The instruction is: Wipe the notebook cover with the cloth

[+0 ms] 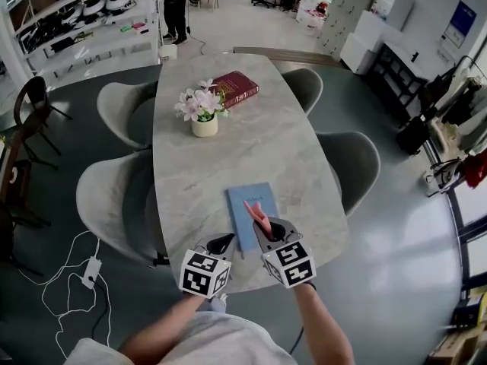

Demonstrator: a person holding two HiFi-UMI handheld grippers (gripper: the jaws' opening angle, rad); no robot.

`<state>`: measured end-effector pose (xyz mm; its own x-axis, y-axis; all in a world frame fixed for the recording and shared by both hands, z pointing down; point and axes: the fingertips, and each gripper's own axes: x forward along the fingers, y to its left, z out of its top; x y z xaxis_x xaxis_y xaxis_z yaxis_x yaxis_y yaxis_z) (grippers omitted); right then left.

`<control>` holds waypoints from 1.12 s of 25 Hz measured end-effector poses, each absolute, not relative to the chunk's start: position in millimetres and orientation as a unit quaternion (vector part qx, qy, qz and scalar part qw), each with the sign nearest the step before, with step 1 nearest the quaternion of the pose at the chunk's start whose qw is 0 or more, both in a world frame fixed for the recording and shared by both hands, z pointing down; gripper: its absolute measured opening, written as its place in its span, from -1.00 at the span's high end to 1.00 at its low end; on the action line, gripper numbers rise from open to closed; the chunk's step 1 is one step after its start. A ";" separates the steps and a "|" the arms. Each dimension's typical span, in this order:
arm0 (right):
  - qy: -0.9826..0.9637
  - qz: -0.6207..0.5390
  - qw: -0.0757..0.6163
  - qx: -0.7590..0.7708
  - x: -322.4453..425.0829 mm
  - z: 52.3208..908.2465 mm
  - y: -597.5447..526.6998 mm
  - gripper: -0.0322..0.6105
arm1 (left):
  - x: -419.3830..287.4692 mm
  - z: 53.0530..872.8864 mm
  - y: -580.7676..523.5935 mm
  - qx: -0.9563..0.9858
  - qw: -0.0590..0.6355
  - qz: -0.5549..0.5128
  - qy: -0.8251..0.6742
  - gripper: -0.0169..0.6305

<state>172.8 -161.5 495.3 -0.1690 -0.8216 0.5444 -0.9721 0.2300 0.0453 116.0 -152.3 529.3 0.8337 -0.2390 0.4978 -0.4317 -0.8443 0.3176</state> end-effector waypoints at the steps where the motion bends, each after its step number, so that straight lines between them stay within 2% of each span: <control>1: -0.750 0.153 0.249 0.593 175.0 497.7 -169.5 0.85 | 117.0 530.6 -156.0 0.933 0.216 0.225 -0.181 0.92; 14: -0.775 0.099 0.389 0.488 172.0 539.8 -240.7 0.85 | 115.1 536.0 -178.7 0.924 0.241 0.212 -0.207 0.92; 28: -0.786 0.045 0.487 0.379 187.9 596.8 -277.0 0.85 | 113.4 537.5 -191.0 0.901 0.278 0.180 -0.282 0.93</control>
